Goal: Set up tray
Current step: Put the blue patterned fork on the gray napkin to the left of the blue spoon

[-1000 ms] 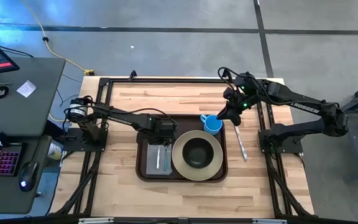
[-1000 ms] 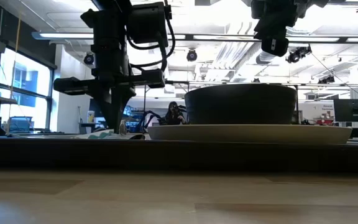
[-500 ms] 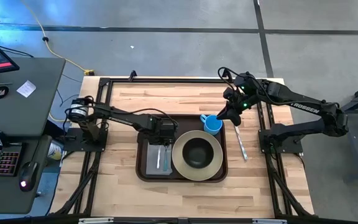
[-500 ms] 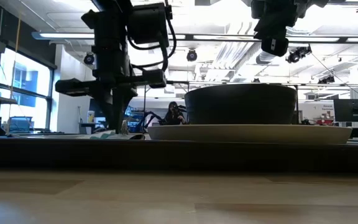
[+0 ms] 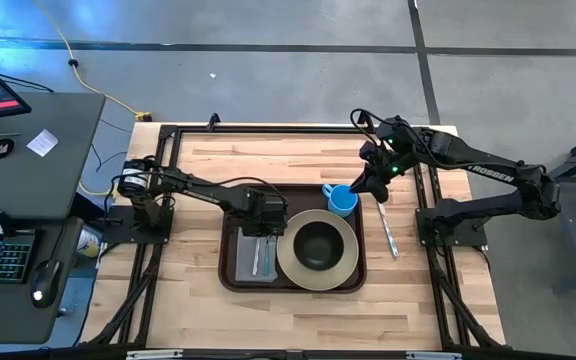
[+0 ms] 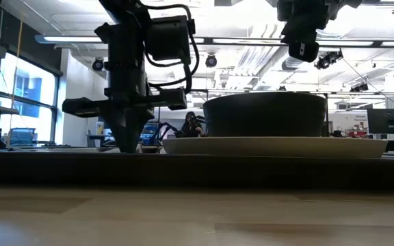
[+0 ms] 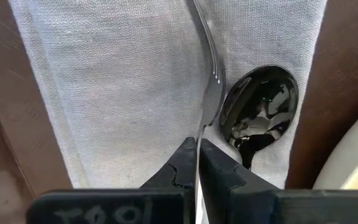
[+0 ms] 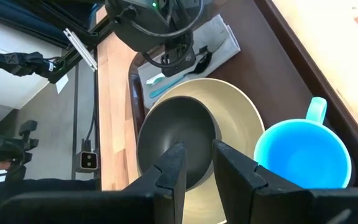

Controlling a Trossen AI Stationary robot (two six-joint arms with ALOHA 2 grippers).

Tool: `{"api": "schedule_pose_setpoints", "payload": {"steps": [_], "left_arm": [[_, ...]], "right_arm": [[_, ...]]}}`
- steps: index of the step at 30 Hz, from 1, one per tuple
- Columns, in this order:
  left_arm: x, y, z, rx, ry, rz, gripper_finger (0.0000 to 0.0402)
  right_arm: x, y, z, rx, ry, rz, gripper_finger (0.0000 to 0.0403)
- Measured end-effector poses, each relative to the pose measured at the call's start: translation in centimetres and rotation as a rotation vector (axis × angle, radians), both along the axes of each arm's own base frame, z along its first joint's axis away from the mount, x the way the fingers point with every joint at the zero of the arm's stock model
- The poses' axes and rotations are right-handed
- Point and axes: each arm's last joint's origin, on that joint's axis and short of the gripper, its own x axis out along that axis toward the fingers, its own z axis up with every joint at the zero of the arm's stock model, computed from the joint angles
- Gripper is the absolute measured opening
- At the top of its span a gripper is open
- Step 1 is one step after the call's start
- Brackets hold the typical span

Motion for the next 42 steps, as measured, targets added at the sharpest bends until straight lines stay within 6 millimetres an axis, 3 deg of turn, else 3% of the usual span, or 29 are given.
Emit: {"api": "schedule_pose_setpoints", "payload": {"steps": [27,42], "left_arm": [[0.0,0.0,1.0,0.005,0.049,-0.05,0.0051],[-0.1,-0.1,1.0,-0.03,0.055,-0.022,0.0177]], "right_arm": [[0.0,0.0,0.0,-0.002,0.006,-0.001,0.0071],[0.0,0.0,-0.1,0.001,0.007,-0.003,0.0071]]}}
